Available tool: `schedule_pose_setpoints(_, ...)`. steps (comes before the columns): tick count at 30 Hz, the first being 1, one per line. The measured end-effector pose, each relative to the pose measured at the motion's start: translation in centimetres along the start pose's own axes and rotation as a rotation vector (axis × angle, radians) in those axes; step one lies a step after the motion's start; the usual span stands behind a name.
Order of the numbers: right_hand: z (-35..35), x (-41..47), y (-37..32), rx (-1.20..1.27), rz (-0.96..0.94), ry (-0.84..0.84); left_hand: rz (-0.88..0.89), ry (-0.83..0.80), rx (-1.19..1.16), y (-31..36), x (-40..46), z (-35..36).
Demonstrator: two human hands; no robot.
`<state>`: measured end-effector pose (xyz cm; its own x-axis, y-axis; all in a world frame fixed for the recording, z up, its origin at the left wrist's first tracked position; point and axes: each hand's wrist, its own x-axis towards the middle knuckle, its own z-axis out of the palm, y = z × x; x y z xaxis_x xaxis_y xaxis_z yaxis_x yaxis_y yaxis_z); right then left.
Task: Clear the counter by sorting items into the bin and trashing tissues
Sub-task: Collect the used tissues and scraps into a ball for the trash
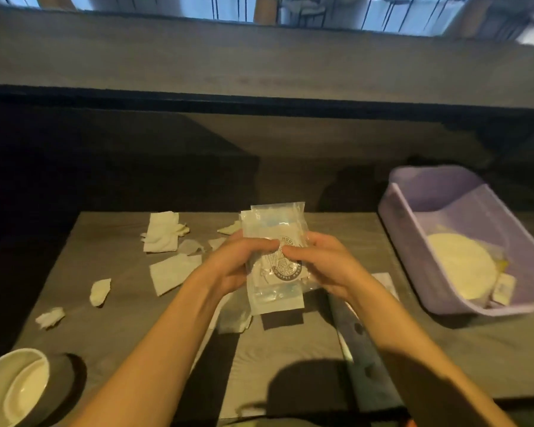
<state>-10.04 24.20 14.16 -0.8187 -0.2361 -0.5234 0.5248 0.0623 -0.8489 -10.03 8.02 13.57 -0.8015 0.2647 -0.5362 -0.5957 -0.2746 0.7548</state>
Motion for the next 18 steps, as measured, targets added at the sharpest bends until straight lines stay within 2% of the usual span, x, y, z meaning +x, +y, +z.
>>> schedule_pose_setpoints(4, -5.5, -1.9, -0.3, 0.079, -0.062, 0.127, -0.036, -0.088, 0.006, -0.1, 2.7, 5.7)
schedule_pose_setpoints(8, -11.7, -4.8, -1.0, 0.159, -0.078, 0.323, -0.097, -0.228, -0.008, -0.2, 5.3, 12.6)
schedule_pose_setpoints(18, -25.2, -10.5, 1.3, 0.414, -0.068, 0.744, -0.187, -0.344, 0.128, -3.5, 10.7, 27.3)
